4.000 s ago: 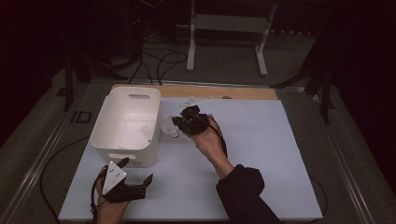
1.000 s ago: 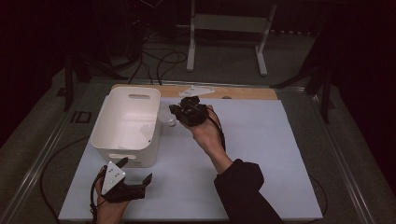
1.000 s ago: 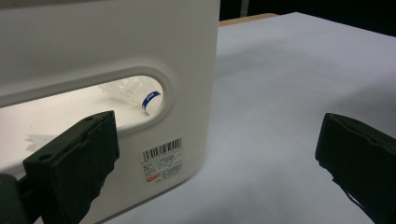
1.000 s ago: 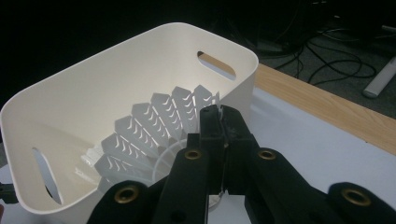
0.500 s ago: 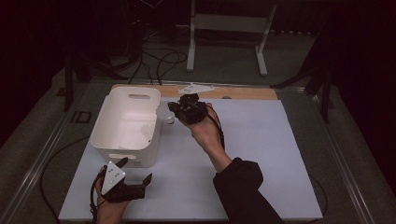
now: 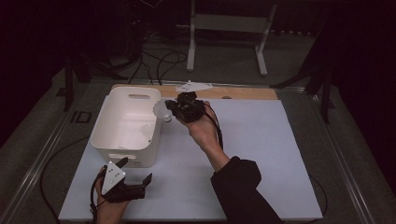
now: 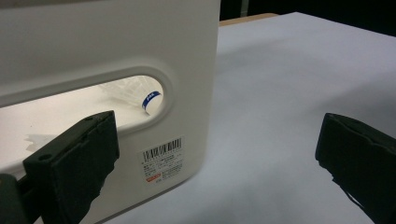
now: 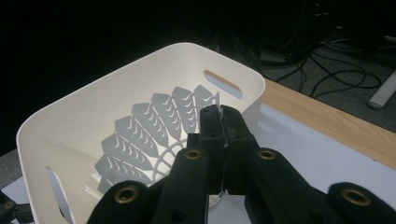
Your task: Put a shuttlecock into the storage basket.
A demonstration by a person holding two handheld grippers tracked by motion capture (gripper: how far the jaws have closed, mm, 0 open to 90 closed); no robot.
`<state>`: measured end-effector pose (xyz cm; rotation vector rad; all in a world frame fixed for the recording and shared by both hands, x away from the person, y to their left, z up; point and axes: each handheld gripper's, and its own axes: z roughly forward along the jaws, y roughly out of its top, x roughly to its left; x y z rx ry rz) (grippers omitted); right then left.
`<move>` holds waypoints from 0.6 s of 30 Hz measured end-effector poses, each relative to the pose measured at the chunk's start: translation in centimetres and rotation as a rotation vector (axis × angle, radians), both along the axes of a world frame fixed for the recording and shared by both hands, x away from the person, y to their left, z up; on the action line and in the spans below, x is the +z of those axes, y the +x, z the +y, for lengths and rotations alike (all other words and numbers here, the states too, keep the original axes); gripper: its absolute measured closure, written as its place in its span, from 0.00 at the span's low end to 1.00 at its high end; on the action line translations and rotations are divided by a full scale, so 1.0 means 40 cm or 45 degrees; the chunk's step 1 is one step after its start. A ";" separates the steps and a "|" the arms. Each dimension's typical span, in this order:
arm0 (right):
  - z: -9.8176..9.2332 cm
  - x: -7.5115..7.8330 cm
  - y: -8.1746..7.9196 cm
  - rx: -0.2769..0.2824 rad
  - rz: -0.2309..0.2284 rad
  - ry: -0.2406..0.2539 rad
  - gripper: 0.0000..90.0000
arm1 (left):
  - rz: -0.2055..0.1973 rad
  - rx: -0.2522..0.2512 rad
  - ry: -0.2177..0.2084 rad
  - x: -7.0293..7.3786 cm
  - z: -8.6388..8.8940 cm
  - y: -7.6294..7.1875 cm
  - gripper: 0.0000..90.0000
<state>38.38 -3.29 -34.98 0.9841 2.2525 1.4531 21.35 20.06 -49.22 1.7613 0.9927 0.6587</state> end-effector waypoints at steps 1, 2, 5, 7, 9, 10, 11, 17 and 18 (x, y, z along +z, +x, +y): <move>0.001 0.001 0.001 0.003 -0.005 0.000 0.99 | 0.000 -0.001 0.000 0.000 0.000 0.000 0.00; 0.001 0.003 0.002 0.004 -0.011 -0.003 0.99 | 0.000 0.000 0.000 0.000 0.001 0.000 0.00; 0.005 0.008 0.003 0.003 -0.012 -0.003 0.99 | 0.001 -0.001 0.001 0.000 0.000 0.000 0.00; 0.006 0.010 0.004 0.005 -0.014 -0.003 0.99 | 0.000 -0.001 0.000 0.000 0.000 0.000 0.00; 0.008 0.012 0.005 0.004 -0.016 -0.004 0.99 | 0.000 -0.001 -0.001 0.000 0.000 0.000 0.00; 0.010 0.014 0.005 0.005 -0.014 0.000 0.99 | 0.000 -0.001 0.001 0.000 0.000 0.000 0.00; 0.011 0.015 0.005 0.004 -0.018 0.000 0.99 | 0.001 -0.001 0.000 0.000 0.000 0.000 0.00; 0.018 0.021 0.009 0.007 -0.023 -0.006 0.99 | 0.001 -0.001 0.000 0.000 0.000 0.000 0.00; 0.020 0.023 0.009 0.009 -0.023 -0.005 0.99 | 0.000 -0.001 -0.001 0.000 0.001 0.000 0.00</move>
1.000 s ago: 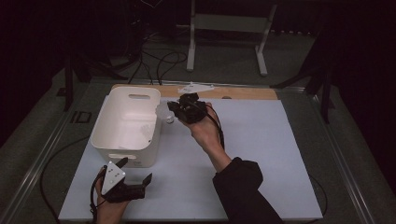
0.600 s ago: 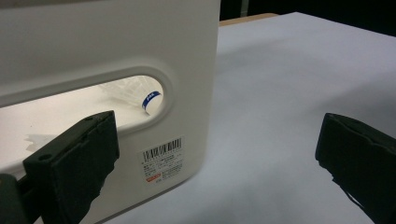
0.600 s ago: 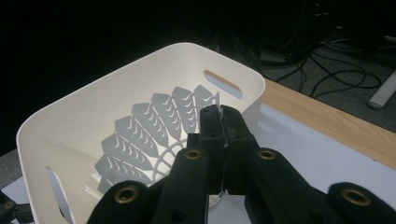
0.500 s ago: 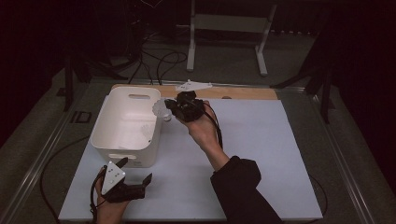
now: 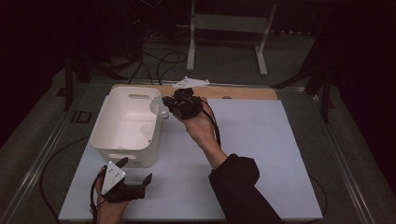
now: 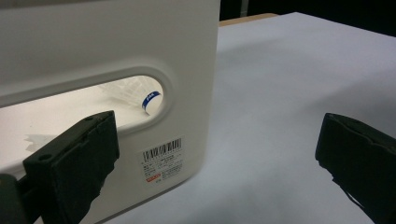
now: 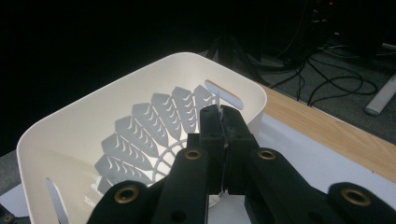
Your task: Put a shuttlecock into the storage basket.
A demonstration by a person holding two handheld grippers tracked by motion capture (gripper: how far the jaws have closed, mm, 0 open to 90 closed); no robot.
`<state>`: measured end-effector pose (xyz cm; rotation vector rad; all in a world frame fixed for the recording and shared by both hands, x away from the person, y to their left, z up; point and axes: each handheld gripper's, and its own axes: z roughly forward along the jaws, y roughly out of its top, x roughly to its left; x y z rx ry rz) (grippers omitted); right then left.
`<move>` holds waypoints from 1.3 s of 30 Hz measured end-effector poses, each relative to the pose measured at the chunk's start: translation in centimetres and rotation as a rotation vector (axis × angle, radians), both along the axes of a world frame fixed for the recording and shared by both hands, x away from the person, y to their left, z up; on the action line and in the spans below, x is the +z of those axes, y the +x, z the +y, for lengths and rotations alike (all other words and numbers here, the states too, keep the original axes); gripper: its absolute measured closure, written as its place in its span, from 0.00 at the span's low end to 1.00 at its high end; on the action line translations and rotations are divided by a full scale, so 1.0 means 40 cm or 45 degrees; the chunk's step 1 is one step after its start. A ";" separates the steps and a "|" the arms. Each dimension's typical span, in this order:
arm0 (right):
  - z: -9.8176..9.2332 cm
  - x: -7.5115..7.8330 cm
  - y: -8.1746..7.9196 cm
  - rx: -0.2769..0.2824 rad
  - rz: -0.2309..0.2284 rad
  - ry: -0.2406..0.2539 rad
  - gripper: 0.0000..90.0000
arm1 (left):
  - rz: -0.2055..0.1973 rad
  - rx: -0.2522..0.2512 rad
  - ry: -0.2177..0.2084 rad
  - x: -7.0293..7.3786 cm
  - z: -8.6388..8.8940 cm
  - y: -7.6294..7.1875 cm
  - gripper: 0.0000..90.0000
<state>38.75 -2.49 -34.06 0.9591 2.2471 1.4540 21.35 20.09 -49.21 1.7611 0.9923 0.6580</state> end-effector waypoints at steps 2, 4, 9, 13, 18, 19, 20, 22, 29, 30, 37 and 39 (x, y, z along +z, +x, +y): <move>0.002 0.002 0.001 0.000 -0.005 0.002 0.99 | 0.001 0.001 0.000 0.000 0.001 0.000 0.00; 0.005 0.005 0.002 -0.004 -0.008 0.005 0.99 | 0.000 0.000 -0.001 0.000 0.001 0.000 0.00; 0.014 0.010 0.002 0.000 -0.009 0.010 0.99 | -0.001 0.002 -0.004 0.000 0.001 0.000 0.00; 0.021 0.015 0.003 0.005 -0.015 0.014 0.99 | -0.002 -0.001 0.001 0.001 0.001 0.000 0.00; 0.033 0.018 0.002 0.004 -0.024 0.016 0.99 | -0.004 0.000 -0.001 0.001 0.001 0.000 0.00; 0.034 0.018 0.002 0.006 -0.021 0.014 0.99 | -0.004 0.001 -0.001 0.001 0.001 0.000 0.00; 0.036 0.018 0.002 0.007 -0.022 0.018 0.99 | -0.005 0.000 0.000 0.001 0.001 0.000 0.00; 0.039 0.019 0.003 0.009 -0.023 0.019 0.99 | -0.005 0.000 0.000 0.001 0.001 0.000 0.00; 0.048 0.021 0.002 0.011 -0.024 0.026 0.99 | -0.003 0.001 -0.004 0.001 0.001 0.000 0.00; 0.049 0.022 0.003 0.012 -0.028 0.020 0.99 | -0.003 0.001 -0.005 0.001 0.001 0.000 0.00; 0.062 0.024 0.001 0.021 -0.035 0.026 0.99 | -0.002 0.000 -0.008 0.001 0.001 0.000 0.00; 0.065 0.026 0.000 0.021 -0.031 0.027 0.99 | -0.002 0.001 -0.009 0.001 0.001 0.000 0.00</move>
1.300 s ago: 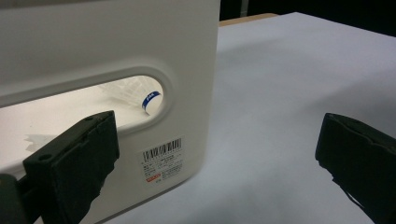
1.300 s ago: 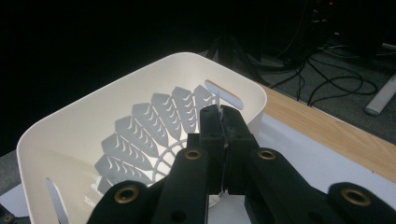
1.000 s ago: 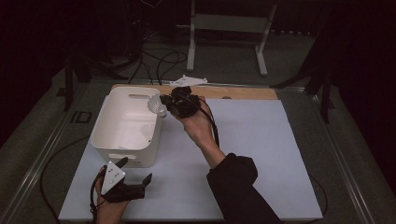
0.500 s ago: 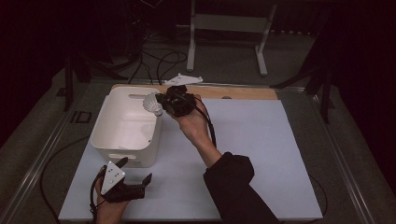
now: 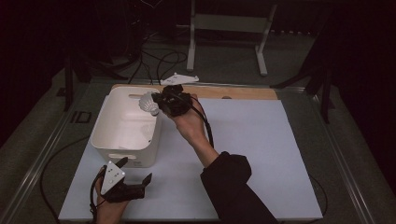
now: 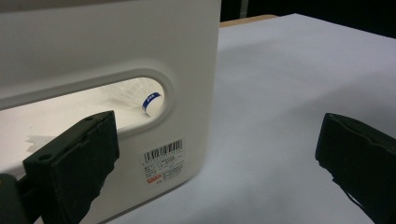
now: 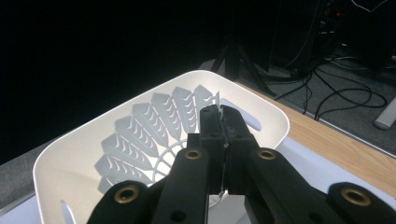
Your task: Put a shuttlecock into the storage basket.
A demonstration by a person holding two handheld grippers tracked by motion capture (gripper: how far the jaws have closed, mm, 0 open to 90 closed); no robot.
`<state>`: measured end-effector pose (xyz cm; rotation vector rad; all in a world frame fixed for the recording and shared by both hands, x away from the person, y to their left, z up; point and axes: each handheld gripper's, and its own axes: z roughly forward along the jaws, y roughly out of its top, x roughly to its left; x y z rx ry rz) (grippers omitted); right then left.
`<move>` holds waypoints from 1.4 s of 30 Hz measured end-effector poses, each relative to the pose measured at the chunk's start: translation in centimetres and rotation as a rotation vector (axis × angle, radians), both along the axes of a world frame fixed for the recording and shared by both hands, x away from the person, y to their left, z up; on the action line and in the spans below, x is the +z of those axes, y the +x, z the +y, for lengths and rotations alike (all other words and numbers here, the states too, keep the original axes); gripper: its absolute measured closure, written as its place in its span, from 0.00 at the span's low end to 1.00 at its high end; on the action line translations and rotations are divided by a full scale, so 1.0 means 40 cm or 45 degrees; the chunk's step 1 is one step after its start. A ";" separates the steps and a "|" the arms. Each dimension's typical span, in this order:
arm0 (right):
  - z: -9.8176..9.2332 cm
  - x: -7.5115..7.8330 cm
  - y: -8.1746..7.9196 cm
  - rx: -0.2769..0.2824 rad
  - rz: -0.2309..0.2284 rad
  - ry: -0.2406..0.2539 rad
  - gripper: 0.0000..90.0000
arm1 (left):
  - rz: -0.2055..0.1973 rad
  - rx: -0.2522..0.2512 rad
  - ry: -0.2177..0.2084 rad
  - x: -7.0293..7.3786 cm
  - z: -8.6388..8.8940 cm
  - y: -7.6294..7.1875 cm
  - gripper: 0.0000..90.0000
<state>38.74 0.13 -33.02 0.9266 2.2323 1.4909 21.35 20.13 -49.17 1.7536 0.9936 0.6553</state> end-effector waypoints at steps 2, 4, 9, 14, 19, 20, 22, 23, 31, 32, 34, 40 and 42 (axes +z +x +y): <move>0.002 0.001 0.001 0.010 -0.001 -0.002 0.99 | -0.001 -0.001 -0.002 0.000 0.000 0.000 0.00; 0.005 0.001 0.000 0.008 0.001 -0.001 0.99 | -0.001 -0.001 0.000 0.000 -0.001 0.000 0.00; 0.012 0.002 -0.002 0.014 0.001 0.002 0.99 | -0.002 -0.002 0.000 0.000 0.000 0.000 0.00; 0.020 0.002 -0.003 0.020 -0.003 0.001 0.99 | -0.001 -0.004 0.005 0.000 -0.001 0.000 0.00; 0.027 0.002 -0.004 0.025 -0.001 0.004 0.99 | -0.003 -0.002 0.005 0.000 0.000 0.001 0.00; 0.028 0.001 -0.004 0.028 -0.001 0.003 0.99 | -0.004 -0.003 0.006 0.000 0.000 0.001 0.00; 0.030 0.001 -0.004 0.031 -0.004 0.002 0.99 | -0.003 -0.004 0.007 0.000 0.000 0.000 0.00; 0.032 0.000 -0.004 0.035 -0.002 0.005 0.99 | -0.004 -0.004 0.006 0.000 0.000 0.000 0.00; 0.042 -0.002 -0.005 0.047 0.002 0.007 0.99 | -0.004 -0.003 0.005 0.000 0.000 0.001 0.00; 0.043 -0.002 -0.006 0.045 0.003 0.008 0.99 | -0.004 -0.003 0.003 0.000 0.000 0.001 0.00; 0.045 -0.001 -0.006 0.047 0.005 0.010 0.99 | -0.005 -0.003 0.002 0.001 0.000 0.001 0.00; 0.053 -0.001 -0.010 0.059 0.003 0.008 0.99 | -0.006 -0.001 0.004 0.001 0.000 0.001 0.00; 0.057 -0.004 -0.011 0.064 -0.001 0.002 0.99 | -0.007 -0.001 0.005 0.001 0.000 0.000 0.00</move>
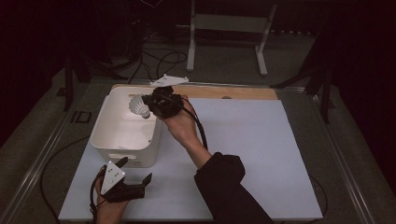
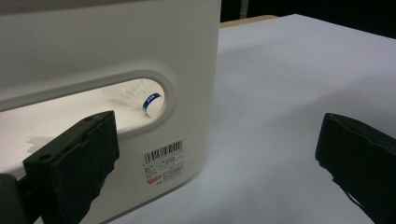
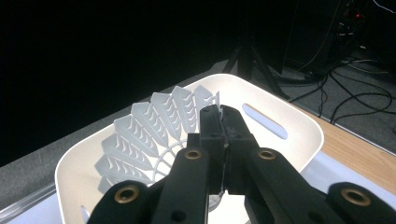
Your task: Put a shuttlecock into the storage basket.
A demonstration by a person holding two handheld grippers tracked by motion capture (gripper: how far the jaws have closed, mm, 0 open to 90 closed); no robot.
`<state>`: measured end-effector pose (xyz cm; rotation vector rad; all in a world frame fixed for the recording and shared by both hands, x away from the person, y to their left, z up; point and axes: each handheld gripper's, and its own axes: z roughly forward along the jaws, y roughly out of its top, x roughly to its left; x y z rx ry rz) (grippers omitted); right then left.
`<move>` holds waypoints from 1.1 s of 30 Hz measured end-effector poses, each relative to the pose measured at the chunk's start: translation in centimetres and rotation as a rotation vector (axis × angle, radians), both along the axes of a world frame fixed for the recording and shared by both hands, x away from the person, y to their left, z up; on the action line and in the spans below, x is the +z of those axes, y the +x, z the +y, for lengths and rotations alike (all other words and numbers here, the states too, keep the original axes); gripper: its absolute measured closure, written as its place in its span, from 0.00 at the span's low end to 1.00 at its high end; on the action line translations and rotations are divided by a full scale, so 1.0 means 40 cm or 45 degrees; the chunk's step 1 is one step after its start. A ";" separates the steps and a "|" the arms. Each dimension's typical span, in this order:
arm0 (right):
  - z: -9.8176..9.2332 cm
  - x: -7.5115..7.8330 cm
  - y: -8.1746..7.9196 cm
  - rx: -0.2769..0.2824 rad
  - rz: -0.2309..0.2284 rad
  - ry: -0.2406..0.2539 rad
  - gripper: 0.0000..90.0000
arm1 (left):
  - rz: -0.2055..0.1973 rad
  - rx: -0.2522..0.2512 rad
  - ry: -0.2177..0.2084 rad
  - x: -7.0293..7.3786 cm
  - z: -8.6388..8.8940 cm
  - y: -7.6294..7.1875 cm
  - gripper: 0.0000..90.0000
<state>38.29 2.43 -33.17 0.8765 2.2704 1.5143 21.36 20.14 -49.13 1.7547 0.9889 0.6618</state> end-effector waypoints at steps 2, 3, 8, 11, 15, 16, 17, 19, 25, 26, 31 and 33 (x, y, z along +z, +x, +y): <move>0.005 -0.003 -0.001 0.008 0.001 -0.005 0.99 | 0.001 -0.001 -0.002 0.000 0.000 0.001 0.00; 0.007 -0.004 -0.001 0.008 0.001 -0.005 0.99 | 0.002 -0.002 0.000 0.000 0.000 0.001 0.00; 0.015 -0.007 -0.003 0.012 -0.003 -0.005 0.99 | 0.002 -0.004 0.000 0.000 -0.001 0.001 0.00; 0.019 -0.009 -0.005 0.015 -0.002 -0.006 0.99 | 0.001 -0.005 0.001 0.000 -0.001 0.001 0.00; 0.025 -0.013 -0.006 0.025 -0.001 -0.011 0.99 | 0.001 -0.004 -0.001 0.000 0.000 0.001 0.00; 0.027 -0.013 -0.007 0.029 0.005 -0.013 0.99 | 0.001 -0.004 0.000 0.000 0.000 0.001 0.00; 0.029 -0.014 -0.008 0.030 0.007 -0.012 0.99 | 0.001 -0.004 0.000 0.000 0.000 0.001 0.00; 0.032 -0.017 -0.008 0.037 0.004 -0.016 0.99 | 0.001 -0.004 0.000 0.000 0.000 0.001 0.00; 0.040 -0.022 -0.012 0.049 0.007 -0.021 0.99 | 0.000 -0.005 -0.001 0.000 0.000 0.001 0.00; 0.040 -0.022 -0.012 0.049 0.007 -0.023 0.98 | 0.001 -0.005 0.001 0.000 0.000 0.001 0.00; 0.052 -0.026 -0.017 0.057 0.008 -0.022 0.98 | 0.001 -0.005 0.000 0.000 0.000 0.001 0.00; 0.057 -0.028 -0.019 0.067 0.008 -0.019 0.98 | 0.002 -0.005 0.000 0.000 -0.001 0.001 0.00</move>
